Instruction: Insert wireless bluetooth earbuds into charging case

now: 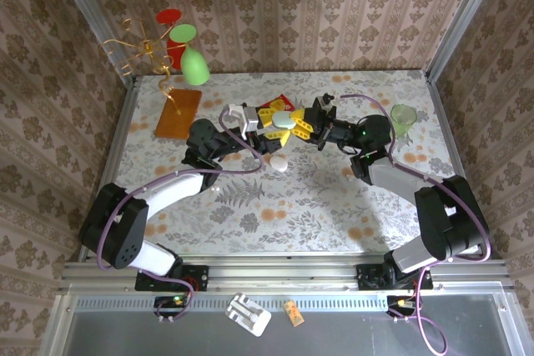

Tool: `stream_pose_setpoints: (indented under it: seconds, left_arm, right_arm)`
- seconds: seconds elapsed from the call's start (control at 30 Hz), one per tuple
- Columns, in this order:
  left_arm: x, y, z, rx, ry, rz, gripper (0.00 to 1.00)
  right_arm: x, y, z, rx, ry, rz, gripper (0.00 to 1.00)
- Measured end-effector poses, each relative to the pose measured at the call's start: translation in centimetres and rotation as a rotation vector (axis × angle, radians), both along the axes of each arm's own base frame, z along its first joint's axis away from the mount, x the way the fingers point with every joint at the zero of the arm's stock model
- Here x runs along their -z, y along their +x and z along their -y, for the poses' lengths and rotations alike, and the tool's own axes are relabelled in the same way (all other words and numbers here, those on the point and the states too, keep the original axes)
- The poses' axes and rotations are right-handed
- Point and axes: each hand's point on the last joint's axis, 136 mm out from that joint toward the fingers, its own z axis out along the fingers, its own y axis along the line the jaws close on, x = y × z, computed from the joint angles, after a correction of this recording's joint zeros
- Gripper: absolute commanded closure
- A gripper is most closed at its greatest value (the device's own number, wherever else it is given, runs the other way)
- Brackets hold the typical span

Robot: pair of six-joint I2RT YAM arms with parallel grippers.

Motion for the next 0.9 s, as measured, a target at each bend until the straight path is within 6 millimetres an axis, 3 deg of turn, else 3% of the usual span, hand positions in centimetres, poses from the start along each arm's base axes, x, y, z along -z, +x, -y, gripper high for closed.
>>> stream_pose_setpoints:
  seconds: [0.13,0.33,0.5,0.57,0.73,0.9]
  left_arm:
    - [0.0,0.1,0.0,-0.003,-0.001,-0.004,0.58]
    - [0.0,0.1,0.0,-0.002,-0.001,-0.010,0.53]
    - [0.1,0.1,0.0,0.001,-0.001,-0.017,0.66]
    - [0.2,0.2,0.0,0.002,0.000,-0.019,0.70]
    - [0.4,0.2,0.1,0.002,0.011,-0.024,0.72]
    - [1.2,0.3,0.1,-0.005,0.045,-0.056,0.73]
  right_arm:
    - [0.0,-0.1,0.0,-0.003,0.000,0.001,1.00]
    - [0.0,-0.1,0.0,-0.005,0.000,-0.001,1.00]
    - [0.0,-0.1,0.0,-0.005,0.000,0.000,0.97]
    - [0.0,-0.1,0.0,-0.004,-0.001,-0.002,0.90]
    - [0.5,0.0,0.0,0.011,-0.033,-0.002,0.52]
    - [1.1,-0.5,0.4,0.066,-0.163,0.056,0.31]
